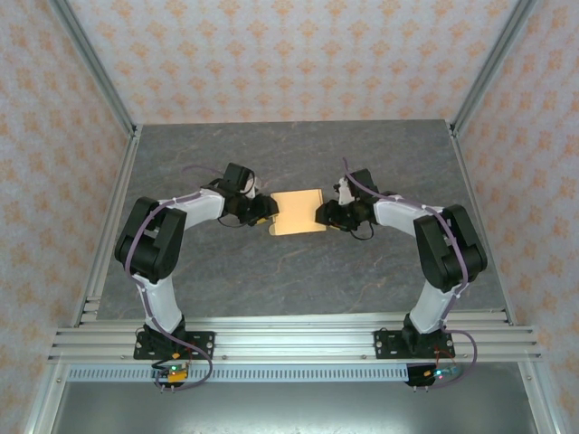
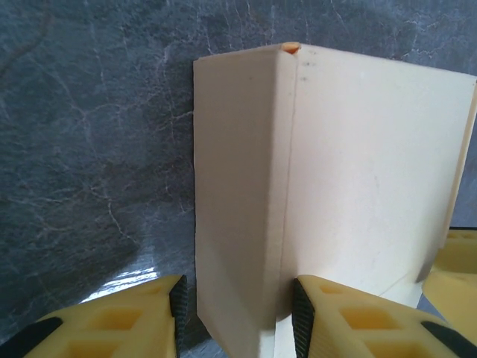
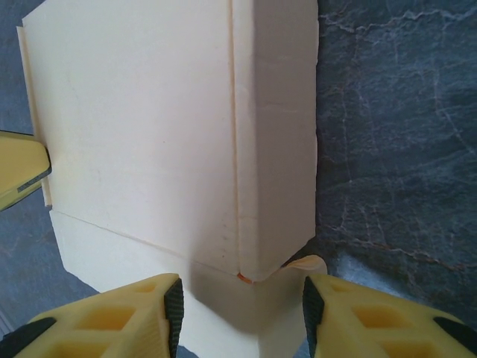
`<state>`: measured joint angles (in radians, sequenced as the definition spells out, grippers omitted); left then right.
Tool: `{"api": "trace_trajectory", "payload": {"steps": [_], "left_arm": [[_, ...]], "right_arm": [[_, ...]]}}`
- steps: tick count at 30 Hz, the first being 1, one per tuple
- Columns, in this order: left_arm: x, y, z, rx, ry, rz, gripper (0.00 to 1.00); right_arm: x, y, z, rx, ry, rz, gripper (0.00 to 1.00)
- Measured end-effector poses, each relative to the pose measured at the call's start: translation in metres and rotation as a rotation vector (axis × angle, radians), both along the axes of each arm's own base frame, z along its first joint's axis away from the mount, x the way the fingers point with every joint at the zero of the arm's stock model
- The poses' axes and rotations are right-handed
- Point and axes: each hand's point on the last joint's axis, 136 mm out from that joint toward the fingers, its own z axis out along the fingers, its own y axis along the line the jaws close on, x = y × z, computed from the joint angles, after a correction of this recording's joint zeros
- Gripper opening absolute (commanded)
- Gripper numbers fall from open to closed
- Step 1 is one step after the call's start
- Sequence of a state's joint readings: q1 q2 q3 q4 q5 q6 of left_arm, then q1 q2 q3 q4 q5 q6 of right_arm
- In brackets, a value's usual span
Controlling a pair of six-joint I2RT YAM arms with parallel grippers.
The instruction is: Fold the paper box
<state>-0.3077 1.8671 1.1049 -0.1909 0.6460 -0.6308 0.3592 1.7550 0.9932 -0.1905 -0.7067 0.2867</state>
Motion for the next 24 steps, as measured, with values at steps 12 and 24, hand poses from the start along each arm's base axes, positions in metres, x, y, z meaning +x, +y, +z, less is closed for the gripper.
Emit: {"api": "trace_trajectory", "payload": {"steps": [12, 24], "left_arm": [[-0.007, 0.007, 0.000, 0.030, 0.000, 0.012, 0.43], [-0.004, 0.002, 0.004, -0.016, -0.013, -0.013, 0.19]], "right_arm": [[0.003, -0.009, 0.003, -0.059, -0.046, 0.006, 0.56], [0.041, -0.016, 0.022, 0.076, -0.085, -0.099, 0.67]]}}
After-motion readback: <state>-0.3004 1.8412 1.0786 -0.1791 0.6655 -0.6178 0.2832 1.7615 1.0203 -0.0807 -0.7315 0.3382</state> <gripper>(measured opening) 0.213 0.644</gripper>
